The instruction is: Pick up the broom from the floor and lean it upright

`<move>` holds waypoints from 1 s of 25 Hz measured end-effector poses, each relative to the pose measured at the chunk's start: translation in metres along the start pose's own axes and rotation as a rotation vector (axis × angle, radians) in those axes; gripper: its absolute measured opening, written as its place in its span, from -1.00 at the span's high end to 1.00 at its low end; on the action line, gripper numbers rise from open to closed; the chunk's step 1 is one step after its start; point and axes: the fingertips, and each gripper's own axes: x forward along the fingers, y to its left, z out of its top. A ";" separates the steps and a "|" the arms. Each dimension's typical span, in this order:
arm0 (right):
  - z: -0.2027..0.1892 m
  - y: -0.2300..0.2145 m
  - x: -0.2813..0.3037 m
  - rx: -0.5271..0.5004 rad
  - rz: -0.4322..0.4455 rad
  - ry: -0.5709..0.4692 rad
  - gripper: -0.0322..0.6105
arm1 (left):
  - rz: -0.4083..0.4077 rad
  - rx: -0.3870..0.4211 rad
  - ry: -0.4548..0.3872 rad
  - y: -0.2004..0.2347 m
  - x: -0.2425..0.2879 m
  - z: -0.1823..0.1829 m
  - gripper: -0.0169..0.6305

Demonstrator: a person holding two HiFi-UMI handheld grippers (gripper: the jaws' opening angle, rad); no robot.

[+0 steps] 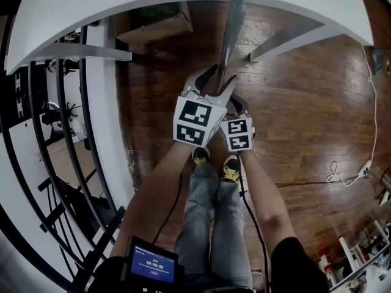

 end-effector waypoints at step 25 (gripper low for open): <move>0.097 0.051 -0.215 0.097 0.115 -0.131 0.89 | 0.130 -0.082 -0.057 -0.043 -0.201 0.041 0.90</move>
